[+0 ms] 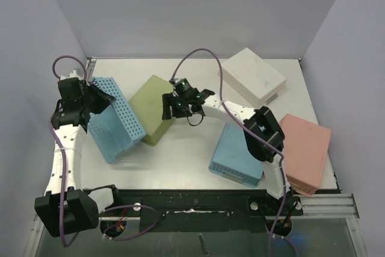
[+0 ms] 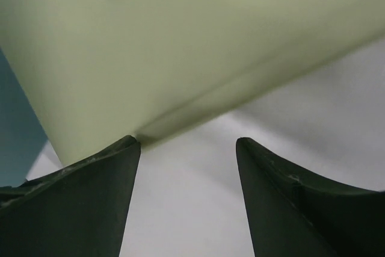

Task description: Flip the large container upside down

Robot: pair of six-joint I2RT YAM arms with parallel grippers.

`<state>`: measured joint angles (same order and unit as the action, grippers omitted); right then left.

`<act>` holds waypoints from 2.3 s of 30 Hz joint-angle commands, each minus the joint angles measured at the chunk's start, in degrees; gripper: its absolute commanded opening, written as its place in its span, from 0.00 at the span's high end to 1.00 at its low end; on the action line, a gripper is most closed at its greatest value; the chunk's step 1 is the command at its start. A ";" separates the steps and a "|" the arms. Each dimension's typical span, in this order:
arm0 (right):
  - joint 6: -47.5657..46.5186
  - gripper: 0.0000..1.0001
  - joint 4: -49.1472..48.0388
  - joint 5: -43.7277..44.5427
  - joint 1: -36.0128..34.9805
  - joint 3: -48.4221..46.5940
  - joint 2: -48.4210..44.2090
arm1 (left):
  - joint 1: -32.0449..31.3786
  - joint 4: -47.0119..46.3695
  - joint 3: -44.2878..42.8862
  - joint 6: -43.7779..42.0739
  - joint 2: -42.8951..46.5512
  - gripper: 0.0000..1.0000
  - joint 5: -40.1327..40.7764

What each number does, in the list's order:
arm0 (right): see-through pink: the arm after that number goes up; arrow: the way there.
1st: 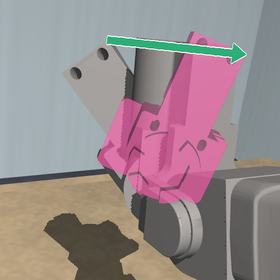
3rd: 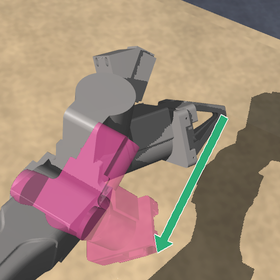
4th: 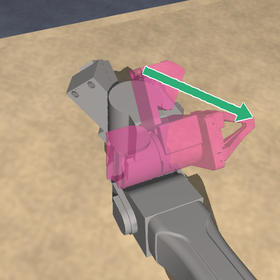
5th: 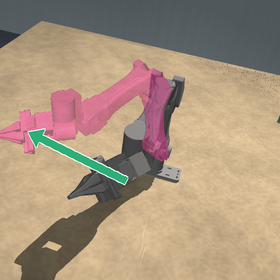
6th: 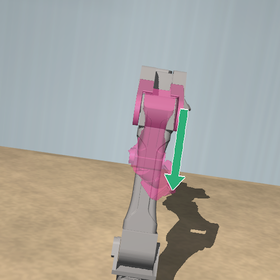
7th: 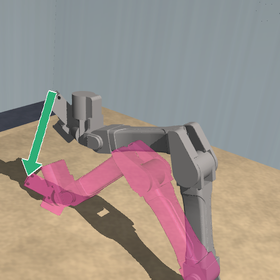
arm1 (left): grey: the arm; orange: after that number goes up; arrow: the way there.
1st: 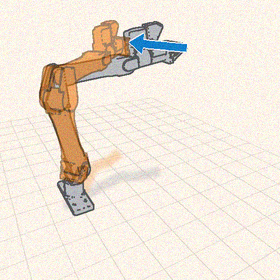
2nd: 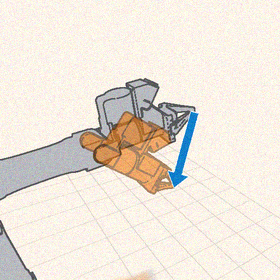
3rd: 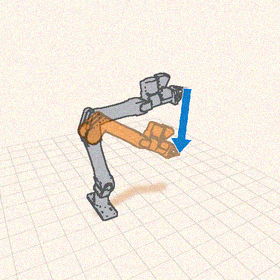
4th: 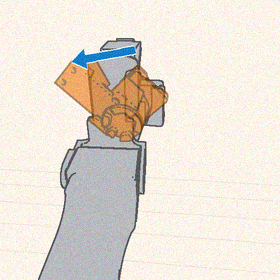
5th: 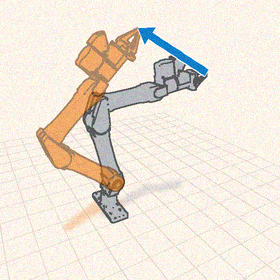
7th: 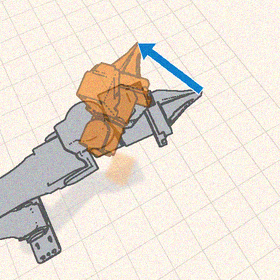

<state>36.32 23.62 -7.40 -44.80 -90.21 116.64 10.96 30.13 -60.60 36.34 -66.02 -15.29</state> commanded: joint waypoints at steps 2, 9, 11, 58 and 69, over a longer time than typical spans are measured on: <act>-2.43 0.34 -2.81 -3.86 3.33 -21.07 12.55 | -0.22 -2.34 -5.95 2.03 3.80 1.00 -2.20; 4.05 0.36 -5.05 -10.29 7.74 -26.62 13.86 | -1.47 -4.33 -5.85 2.35 3.07 1.00 -6.43; 2.14 0.35 -5.83 -8.38 7.79 -19.25 7.22 | -2.35 -6.16 -6.03 1.14 2.78 1.00 -9.42; -1.25 0.29 14.95 26.43 21.56 26.41 -61.86 | -27.98 -108.51 16.96 62.36 -37.81 0.78 -38.89; -0.96 0.29 13.64 25.70 21.51 26.45 -60.27 | -20.32 -27.93 5.27 7.76 -24.74 0.46 -28.30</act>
<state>35.79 39.99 17.41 -23.31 -63.72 55.99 -11.49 -27.40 -50.33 67.53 -94.39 -49.17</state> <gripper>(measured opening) 0.711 0.541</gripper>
